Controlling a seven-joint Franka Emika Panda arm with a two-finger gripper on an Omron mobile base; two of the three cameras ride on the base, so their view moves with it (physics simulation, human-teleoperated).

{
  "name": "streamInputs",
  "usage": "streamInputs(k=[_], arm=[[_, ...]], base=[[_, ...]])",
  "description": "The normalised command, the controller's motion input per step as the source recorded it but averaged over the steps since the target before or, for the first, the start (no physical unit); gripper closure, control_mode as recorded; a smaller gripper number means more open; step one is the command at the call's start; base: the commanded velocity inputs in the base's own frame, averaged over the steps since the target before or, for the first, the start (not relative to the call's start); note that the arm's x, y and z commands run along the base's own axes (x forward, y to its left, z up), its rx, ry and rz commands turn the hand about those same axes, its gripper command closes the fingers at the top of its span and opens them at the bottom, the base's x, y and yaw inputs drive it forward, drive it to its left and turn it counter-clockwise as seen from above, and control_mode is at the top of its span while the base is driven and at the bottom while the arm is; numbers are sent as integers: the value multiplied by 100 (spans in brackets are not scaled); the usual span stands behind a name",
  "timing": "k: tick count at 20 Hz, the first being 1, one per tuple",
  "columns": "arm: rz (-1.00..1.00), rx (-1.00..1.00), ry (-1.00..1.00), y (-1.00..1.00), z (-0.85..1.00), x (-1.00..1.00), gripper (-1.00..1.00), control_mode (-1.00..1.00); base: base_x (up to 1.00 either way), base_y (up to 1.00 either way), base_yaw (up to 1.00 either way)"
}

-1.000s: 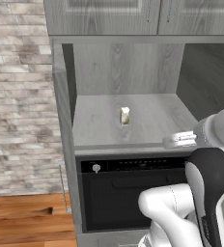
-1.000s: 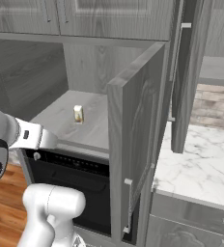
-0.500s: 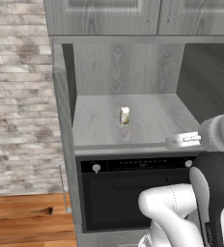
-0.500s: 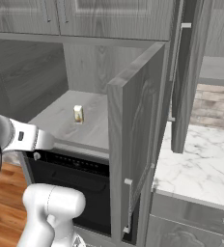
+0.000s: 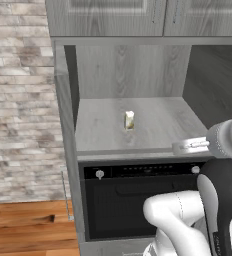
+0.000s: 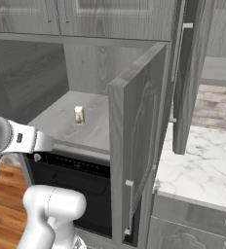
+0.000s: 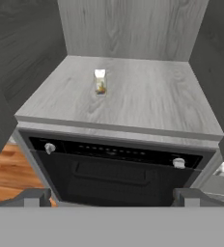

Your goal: Sort all alcoholic drinks to one cabinet, and non-alcoholic drinks to the other.

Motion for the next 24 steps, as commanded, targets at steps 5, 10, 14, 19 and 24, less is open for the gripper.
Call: streamInputs(k=[5,10,14,19,24], arm=[[0,0,0,0,0,0,-100,100],[0,0,0,0,0,0,-100,100],[0,0,0,0,0,0,-100,100],[0,0,0,0,0,0,-100,100],[0,0,0,0,0,0,-100,100]], base=[[0,0,0],[0,0,0],[-23,0,0],[-47,-5,0],[-53,-3,0]])
